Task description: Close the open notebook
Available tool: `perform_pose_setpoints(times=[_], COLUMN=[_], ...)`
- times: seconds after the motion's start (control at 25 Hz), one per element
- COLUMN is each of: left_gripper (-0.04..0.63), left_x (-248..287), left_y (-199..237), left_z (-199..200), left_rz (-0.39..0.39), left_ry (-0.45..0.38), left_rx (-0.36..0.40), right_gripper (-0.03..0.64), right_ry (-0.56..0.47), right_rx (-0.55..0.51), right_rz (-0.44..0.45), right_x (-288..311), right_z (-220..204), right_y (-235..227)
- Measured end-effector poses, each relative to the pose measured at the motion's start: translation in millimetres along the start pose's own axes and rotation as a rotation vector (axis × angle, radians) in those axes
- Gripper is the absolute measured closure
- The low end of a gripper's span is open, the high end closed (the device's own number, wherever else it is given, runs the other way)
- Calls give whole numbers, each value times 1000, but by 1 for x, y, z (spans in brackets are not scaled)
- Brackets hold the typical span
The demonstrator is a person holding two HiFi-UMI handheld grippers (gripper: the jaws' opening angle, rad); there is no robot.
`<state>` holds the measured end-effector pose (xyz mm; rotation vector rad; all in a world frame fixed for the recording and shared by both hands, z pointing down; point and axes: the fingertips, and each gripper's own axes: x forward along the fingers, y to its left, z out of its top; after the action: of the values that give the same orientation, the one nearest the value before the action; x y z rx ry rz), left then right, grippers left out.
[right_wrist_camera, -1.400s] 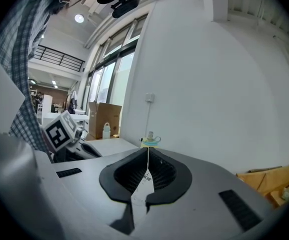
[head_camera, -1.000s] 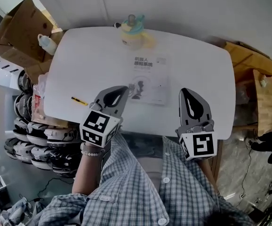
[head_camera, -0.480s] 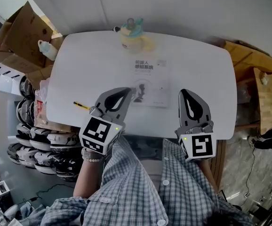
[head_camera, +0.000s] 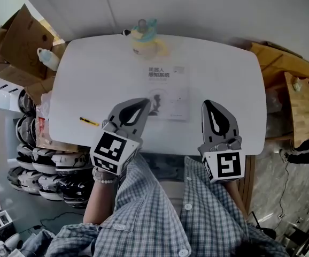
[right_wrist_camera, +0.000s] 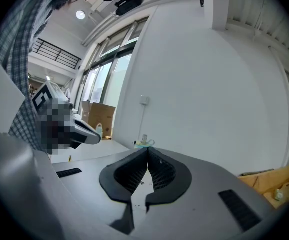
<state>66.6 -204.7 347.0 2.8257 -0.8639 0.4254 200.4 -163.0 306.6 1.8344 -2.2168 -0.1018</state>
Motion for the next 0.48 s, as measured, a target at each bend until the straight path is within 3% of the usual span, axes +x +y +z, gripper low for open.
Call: perform_pose_setpoints(times=[0.48], left_gripper=[588], left_x=[12], left_y=[-5], left_z=[0], left_rz=[-34], left_ry=[-1], left_rx=[3], right_gripper=[597], right_ry=[18], right_rx=[-18], right_rz=[-14], right_x=[-2], right_z=[-3], right_y=[-5])
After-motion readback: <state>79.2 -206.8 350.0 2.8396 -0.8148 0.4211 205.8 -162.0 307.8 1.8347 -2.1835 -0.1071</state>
